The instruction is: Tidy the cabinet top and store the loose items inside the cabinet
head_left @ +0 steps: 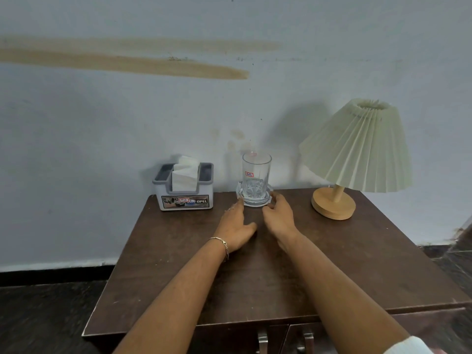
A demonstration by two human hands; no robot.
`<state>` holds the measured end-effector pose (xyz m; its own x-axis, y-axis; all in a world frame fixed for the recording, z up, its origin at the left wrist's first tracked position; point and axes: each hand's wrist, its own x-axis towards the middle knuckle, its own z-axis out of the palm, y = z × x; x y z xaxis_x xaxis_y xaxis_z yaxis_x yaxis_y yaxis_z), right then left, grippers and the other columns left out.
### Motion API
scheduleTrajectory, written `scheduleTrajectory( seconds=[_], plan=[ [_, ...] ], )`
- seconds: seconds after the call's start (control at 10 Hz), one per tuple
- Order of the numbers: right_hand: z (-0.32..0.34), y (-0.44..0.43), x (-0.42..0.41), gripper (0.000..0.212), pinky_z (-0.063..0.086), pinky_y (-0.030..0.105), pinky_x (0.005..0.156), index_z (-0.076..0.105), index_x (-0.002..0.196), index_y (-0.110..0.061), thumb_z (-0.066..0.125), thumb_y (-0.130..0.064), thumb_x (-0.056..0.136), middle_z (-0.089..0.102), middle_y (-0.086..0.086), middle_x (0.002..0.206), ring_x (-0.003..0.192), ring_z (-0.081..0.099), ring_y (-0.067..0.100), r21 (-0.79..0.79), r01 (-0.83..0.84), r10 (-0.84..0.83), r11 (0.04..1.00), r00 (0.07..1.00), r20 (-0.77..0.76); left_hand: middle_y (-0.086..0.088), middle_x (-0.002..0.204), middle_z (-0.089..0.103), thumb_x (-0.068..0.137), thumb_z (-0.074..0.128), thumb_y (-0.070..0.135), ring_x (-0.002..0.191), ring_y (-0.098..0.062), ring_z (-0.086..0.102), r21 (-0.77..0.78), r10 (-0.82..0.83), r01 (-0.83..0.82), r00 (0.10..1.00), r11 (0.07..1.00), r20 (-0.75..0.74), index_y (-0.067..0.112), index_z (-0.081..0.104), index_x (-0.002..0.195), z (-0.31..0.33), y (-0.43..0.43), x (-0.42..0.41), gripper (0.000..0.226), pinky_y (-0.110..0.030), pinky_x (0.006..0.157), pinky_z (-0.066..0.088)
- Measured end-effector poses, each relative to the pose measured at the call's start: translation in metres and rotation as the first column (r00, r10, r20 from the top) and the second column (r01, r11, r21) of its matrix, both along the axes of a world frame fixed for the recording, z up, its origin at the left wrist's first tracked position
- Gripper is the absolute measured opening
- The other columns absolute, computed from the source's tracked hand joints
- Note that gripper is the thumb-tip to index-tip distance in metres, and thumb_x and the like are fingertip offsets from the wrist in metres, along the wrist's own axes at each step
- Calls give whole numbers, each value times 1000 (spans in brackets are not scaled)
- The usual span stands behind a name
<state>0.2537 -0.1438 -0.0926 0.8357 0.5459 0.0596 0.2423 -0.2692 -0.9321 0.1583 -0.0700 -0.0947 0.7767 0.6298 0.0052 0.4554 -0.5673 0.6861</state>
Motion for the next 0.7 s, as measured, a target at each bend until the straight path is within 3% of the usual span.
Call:
scheduleTrajectory(
  seconds=[0.3, 0.5, 0.7],
  plan=[
    [-1, 5, 5, 55, 44, 36, 102, 40, 139, -12, 49, -1, 85, 56, 7, 133, 120, 53, 21, 17, -56, 57, 998, 994, -95, -11, 155, 26, 83, 63, 27, 144, -25, 22, -43, -10, 9, 1000, 999, -14, 12, 18, 152, 0, 4, 2, 83, -30, 116, 21],
    [-2, 5, 9, 59, 45, 28, 87, 33, 142, -12, 51, -3, 87, 55, 6, 128, 108, 54, 16, 12, -93, 94, 996, 985, -142, -7, 157, 24, 82, 65, 25, 145, -20, 21, -61, -7, 7, 1000, 998, 0, 11, 20, 151, 0, 6, 4, 84, -28, 117, 20],
    [-5, 4, 2, 60, 41, 40, 105, 38, 138, -10, 53, -2, 81, 52, 10, 135, 124, 49, 25, -30, -64, 63, 998, 998, -17, -6, 158, 23, 82, 63, 21, 146, -19, 20, -82, 5, -2, 999, 997, 35, 11, 21, 151, -3, 9, 2, 81, -28, 118, 18]
  ],
)
